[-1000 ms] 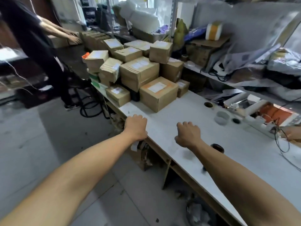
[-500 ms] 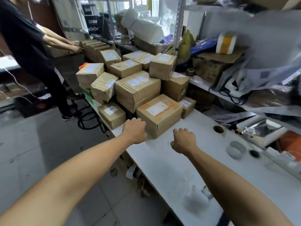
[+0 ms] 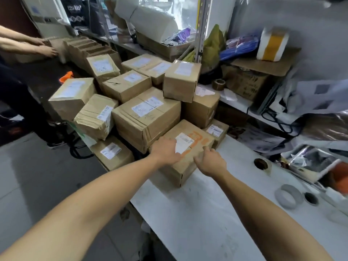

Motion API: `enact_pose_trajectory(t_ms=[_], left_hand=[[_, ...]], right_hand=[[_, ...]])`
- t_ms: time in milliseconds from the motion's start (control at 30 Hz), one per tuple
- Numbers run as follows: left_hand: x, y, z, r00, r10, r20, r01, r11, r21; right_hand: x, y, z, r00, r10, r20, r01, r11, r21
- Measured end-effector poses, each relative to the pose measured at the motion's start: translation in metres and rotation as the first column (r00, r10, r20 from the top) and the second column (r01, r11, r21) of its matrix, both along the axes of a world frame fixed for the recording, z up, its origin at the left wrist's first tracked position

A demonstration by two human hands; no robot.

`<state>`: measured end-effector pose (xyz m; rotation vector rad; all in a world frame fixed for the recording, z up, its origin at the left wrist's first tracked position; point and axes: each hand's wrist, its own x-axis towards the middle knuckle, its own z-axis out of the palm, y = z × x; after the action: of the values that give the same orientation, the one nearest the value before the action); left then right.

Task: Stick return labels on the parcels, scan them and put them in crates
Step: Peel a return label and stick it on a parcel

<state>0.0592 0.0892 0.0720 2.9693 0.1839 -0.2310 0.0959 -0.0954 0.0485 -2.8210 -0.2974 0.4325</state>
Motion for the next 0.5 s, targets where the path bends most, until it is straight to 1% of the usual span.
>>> enact_pose_trajectory(t_ms=[67, 100, 167, 200, 267, 300, 367, 400, 433, 500], left_hand=[[0.024, 0.012, -0.005, 1.0, -0.02, -0.009, 0.019, 0.999, -0.033], [0.035, 0.017, -0.009, 0.999, -0.033, -0.014, 0.033, 0.998, -0.044], [0.053, 0.027, -0.02, 0.998, -0.046, -0.031, 0.044, 0.996, -0.08], [0.059, 0.03, -0.027, 0.998, -0.055, -0.04, 0.051, 0.994, -0.1], [0.065, 0.031, -0.041, 0.992, -0.1, -0.081, 0.089, 0.988, -0.125], [0.066, 0.029, -0.049, 0.986, -0.121, -0.115, 0.107, 0.986, -0.126], [0.066, 0.027, -0.058, 0.976, -0.14, -0.168, 0.125, 0.987, -0.097], [0.066, 0.026, -0.06, 0.977, -0.136, -0.167, 0.123, 0.989, -0.084], [0.066, 0.025, -0.061, 0.98, -0.123, -0.156, 0.111, 0.99, -0.082], [0.064, 0.024, -0.058, 0.99, -0.087, -0.111, 0.075, 0.992, -0.103]], right_hand=[[0.014, 0.014, -0.007, 0.982, -0.145, -0.123, 0.161, 0.979, 0.128], [0.019, 0.021, -0.011, 0.958, -0.202, -0.202, 0.246, 0.944, 0.22], [0.025, 0.034, -0.022, 0.891, -0.287, -0.352, 0.414, 0.832, 0.37], [0.027, 0.04, -0.028, 0.861, -0.317, -0.398, 0.473, 0.785, 0.4], [0.027, 0.048, -0.04, 0.802, -0.389, -0.453, 0.574, 0.713, 0.404], [0.026, 0.049, -0.044, 0.758, -0.421, -0.498, 0.631, 0.666, 0.397], [0.024, 0.052, -0.053, 0.637, -0.433, -0.638, 0.748, 0.549, 0.374], [0.022, 0.052, -0.056, 0.602, -0.412, -0.685, 0.777, 0.499, 0.383], [0.021, 0.052, -0.058, 0.599, -0.392, -0.698, 0.782, 0.474, 0.405], [0.019, 0.047, -0.069, 0.638, -0.364, -0.679, 0.755, 0.47, 0.458]])
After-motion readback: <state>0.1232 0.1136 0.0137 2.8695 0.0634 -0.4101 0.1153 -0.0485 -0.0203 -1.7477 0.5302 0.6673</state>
